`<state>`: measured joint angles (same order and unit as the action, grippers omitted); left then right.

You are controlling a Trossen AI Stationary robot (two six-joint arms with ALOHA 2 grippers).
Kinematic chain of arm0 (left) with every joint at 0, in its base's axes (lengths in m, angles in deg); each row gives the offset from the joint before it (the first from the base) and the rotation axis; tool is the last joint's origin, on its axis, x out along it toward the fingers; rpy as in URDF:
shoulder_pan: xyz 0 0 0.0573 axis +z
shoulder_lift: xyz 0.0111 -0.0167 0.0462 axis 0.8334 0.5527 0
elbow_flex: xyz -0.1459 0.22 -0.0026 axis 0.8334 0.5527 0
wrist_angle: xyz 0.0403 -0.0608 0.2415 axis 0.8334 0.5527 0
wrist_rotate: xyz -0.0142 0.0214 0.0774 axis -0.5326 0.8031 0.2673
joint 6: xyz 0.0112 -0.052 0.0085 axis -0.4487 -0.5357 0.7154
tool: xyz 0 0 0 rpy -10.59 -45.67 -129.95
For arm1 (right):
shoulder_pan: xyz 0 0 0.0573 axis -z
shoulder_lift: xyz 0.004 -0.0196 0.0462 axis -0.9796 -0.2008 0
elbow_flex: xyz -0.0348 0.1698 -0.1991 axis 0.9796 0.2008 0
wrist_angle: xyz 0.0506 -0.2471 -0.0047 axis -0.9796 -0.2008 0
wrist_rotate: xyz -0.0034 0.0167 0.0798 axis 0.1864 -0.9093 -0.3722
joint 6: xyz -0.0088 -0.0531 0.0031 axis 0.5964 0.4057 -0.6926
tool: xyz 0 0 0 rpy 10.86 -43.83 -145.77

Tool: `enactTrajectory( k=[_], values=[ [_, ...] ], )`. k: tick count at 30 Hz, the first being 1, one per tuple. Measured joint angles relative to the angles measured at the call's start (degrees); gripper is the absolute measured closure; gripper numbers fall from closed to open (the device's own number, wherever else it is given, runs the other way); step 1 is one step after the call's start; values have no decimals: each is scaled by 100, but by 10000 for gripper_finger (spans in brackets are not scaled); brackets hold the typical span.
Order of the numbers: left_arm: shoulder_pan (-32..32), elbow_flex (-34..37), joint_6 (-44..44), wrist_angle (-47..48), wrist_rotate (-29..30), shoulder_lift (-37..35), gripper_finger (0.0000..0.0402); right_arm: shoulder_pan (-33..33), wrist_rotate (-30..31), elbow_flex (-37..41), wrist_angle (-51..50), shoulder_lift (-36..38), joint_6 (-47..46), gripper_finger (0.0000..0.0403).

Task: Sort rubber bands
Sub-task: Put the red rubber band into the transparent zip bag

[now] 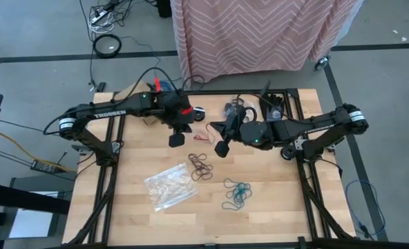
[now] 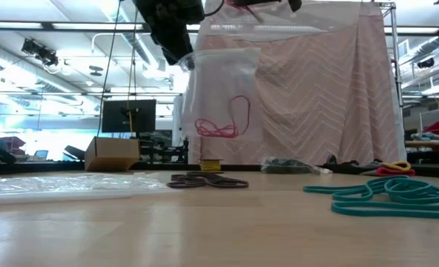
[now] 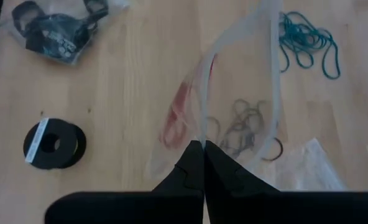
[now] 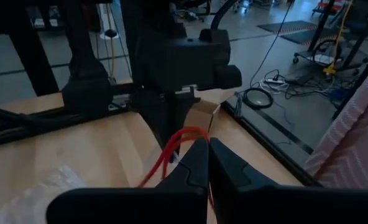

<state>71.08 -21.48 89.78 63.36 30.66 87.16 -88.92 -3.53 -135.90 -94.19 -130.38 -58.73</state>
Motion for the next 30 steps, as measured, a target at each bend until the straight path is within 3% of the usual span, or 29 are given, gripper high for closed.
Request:
enactTrajectory(
  k=[7, 30],
  values=[
    [-17, 0, -296, -352, -433, 0, 401, 0, -50, 0, -350, 0, 21, 403],
    [-50, -2, -745, -1036, -690, 0, 401, 53, -265, 0, -435, -1, 20, 403]
  ],
)
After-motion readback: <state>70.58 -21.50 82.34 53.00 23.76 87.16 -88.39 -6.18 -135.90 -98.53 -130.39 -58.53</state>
